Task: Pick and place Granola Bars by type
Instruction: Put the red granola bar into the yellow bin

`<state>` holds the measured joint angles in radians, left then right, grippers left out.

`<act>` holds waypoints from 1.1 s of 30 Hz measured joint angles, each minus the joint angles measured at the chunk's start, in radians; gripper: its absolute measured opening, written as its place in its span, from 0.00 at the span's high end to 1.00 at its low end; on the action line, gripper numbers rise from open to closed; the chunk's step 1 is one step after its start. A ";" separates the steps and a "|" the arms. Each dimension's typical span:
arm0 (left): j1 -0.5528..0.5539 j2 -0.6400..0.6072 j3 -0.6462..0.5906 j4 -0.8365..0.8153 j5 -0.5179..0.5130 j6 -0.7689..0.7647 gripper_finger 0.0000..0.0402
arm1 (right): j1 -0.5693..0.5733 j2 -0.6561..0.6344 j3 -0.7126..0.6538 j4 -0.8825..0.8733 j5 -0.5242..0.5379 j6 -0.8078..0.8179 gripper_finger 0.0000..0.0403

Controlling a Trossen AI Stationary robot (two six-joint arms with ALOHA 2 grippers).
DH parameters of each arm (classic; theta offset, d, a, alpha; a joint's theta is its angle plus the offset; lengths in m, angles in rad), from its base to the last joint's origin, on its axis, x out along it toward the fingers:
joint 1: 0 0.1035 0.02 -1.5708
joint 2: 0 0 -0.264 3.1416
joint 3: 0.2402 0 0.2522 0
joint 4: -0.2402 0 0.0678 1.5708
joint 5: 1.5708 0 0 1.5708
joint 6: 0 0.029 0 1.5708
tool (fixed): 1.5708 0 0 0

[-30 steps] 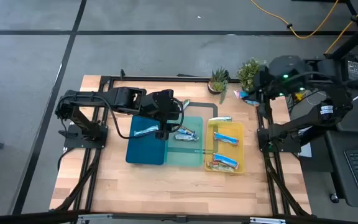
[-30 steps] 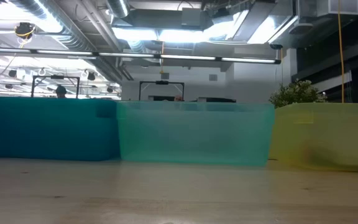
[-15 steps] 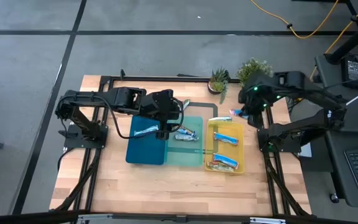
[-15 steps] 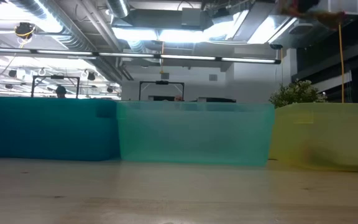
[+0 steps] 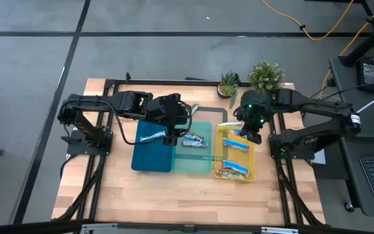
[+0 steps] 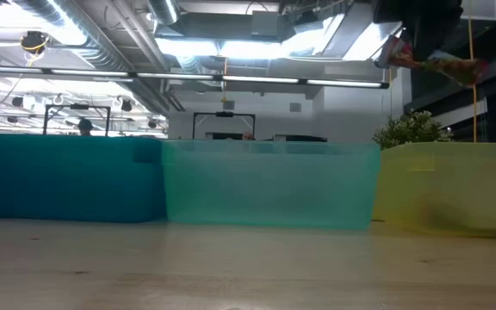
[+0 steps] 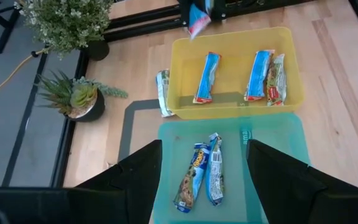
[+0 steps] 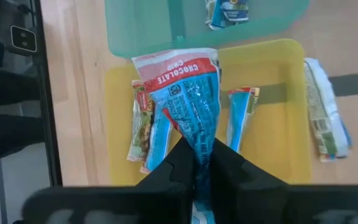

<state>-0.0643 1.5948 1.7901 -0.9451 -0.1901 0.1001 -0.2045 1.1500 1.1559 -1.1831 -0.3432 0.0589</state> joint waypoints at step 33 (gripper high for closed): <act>0.000 0.000 0.000 0.001 0.001 -0.008 0.44 | 0.240 0.000 -0.474 0.537 0.177 0.409 0.93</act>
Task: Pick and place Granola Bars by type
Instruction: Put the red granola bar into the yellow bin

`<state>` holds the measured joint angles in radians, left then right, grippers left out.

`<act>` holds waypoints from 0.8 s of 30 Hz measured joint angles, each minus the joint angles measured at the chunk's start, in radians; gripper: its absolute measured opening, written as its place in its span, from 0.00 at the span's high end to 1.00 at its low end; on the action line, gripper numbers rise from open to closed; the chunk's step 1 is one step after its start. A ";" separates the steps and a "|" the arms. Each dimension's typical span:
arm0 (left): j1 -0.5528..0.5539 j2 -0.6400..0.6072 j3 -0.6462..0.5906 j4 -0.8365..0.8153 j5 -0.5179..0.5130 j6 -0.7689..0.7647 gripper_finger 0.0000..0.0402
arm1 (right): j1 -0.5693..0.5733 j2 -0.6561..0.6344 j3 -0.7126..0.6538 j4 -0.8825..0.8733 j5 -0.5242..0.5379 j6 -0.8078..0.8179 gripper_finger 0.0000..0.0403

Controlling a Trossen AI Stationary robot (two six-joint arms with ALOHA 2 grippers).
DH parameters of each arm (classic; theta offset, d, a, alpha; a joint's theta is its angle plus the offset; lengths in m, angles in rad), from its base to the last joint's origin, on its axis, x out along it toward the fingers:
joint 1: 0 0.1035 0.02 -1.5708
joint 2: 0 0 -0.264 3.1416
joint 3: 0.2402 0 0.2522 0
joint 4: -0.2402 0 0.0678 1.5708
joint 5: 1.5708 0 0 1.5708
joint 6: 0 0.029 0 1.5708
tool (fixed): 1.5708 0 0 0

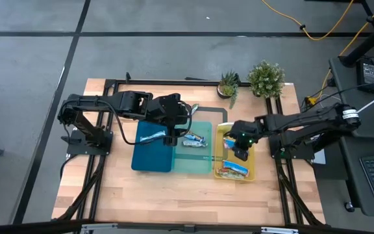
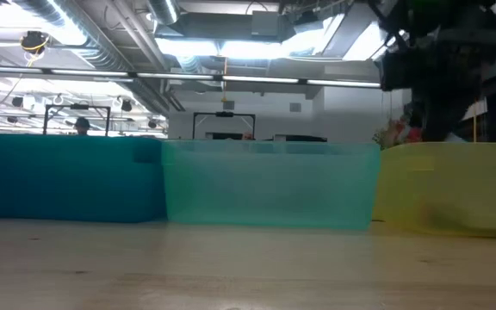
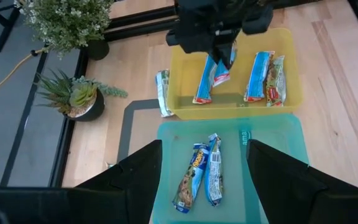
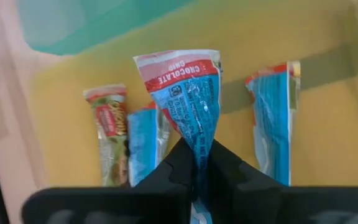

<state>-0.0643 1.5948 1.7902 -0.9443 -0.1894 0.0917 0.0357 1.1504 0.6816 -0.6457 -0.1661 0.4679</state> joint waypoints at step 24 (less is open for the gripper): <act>0.001 0.000 0.000 0.008 -0.003 -0.004 0.44 | 0.001 0.009 -0.187 0.179 -0.002 0.078 0.89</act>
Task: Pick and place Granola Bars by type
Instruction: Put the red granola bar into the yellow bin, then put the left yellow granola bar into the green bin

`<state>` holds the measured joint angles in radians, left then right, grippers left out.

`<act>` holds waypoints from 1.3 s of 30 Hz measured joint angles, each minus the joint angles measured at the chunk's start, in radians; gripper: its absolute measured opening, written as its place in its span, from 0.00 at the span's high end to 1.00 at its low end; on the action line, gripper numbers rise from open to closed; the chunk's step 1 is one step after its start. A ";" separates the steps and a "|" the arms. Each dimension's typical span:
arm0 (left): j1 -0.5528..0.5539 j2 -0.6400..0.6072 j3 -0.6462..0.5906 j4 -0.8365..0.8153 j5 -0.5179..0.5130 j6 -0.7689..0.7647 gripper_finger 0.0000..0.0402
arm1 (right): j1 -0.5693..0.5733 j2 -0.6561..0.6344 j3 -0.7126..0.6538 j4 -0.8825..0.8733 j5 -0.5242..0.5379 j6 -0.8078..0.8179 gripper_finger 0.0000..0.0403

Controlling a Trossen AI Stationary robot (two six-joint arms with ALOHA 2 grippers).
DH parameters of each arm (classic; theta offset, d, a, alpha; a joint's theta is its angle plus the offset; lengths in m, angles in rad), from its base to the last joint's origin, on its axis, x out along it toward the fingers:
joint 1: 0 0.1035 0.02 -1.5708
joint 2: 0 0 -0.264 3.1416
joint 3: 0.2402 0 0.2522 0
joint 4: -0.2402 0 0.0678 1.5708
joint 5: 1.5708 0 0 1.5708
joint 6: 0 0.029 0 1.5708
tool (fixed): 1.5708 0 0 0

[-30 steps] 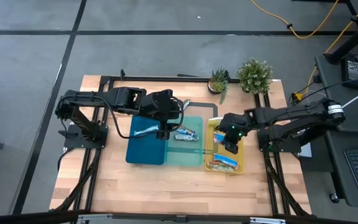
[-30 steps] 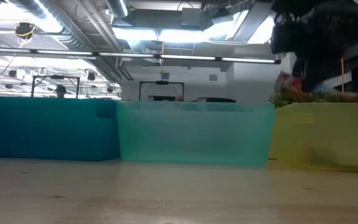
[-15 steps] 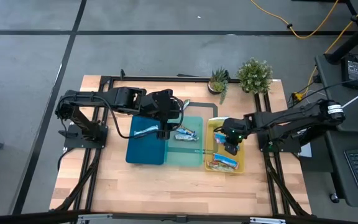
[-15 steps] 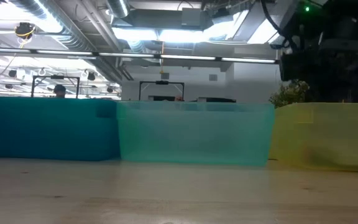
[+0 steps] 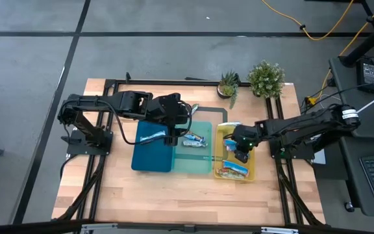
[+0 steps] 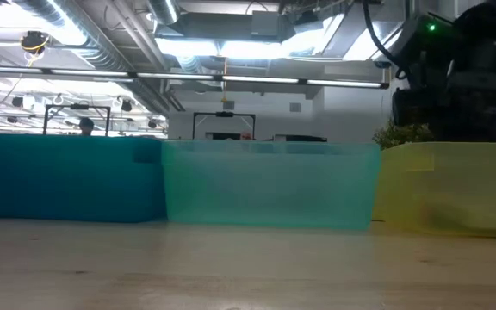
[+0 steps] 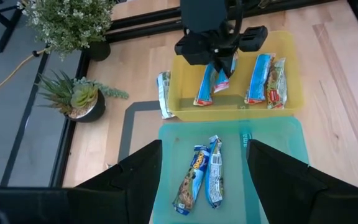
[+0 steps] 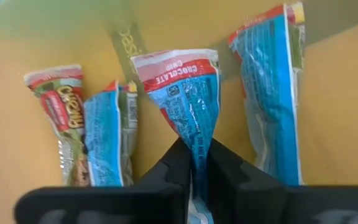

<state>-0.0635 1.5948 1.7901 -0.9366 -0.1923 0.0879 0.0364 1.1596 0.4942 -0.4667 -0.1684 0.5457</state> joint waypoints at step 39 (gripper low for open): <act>0.056 0.000 0.000 0.049 -0.167 -0.263 0.44 | 0.000 -0.026 0.417 -0.078 0.205 -0.320 0.60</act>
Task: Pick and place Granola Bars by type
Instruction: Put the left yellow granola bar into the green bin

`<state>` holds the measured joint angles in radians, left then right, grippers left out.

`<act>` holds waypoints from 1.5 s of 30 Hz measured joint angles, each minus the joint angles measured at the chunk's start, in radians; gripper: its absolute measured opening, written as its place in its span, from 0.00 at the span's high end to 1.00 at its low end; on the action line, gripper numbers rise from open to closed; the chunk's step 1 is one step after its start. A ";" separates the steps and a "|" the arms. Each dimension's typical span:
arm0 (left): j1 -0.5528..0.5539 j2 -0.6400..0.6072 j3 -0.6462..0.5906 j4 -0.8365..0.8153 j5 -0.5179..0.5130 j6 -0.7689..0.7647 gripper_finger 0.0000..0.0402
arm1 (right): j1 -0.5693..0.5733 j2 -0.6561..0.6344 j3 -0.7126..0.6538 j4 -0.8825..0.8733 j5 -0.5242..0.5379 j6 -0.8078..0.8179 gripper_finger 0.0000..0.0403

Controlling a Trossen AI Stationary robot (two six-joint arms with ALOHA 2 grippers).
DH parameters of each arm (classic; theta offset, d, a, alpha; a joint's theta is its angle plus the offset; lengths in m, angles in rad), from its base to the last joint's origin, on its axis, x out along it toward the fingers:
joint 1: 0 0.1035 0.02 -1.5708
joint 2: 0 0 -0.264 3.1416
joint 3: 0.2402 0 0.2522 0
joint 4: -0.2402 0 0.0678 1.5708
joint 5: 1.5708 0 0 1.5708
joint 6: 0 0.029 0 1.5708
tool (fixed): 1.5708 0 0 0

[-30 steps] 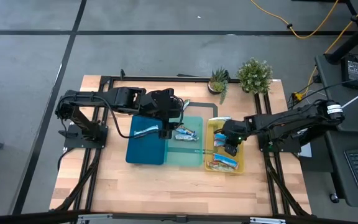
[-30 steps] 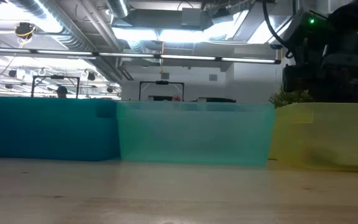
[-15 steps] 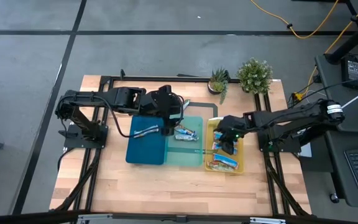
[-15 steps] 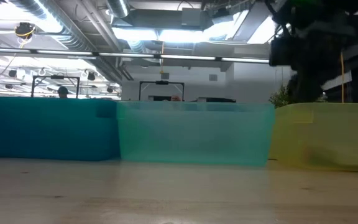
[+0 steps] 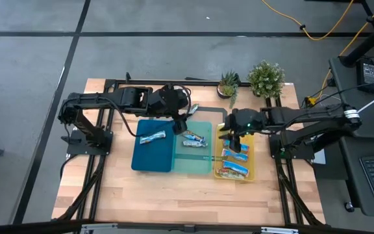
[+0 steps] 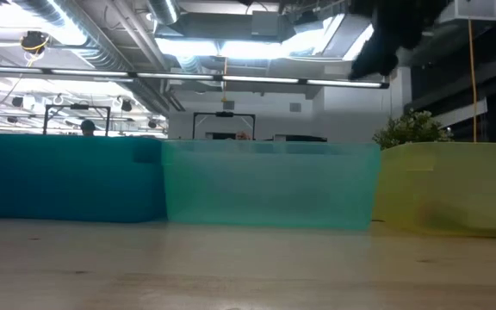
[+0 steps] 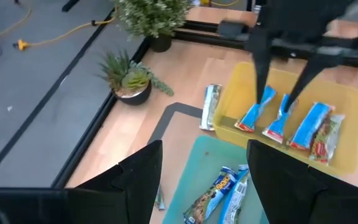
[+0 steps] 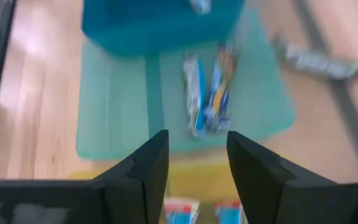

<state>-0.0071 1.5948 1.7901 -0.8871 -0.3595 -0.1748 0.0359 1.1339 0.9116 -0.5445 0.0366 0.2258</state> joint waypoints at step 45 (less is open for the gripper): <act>0.420 0.150 0.000 0.003 0.246 0.284 0.44 | -0.120 -1.116 -0.892 0.900 -0.034 -0.095 0.98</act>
<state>0.4133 1.7444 1.7904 -0.8836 -0.1134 0.1093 -0.0845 0.0175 0.0198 0.3557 0.0024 0.1307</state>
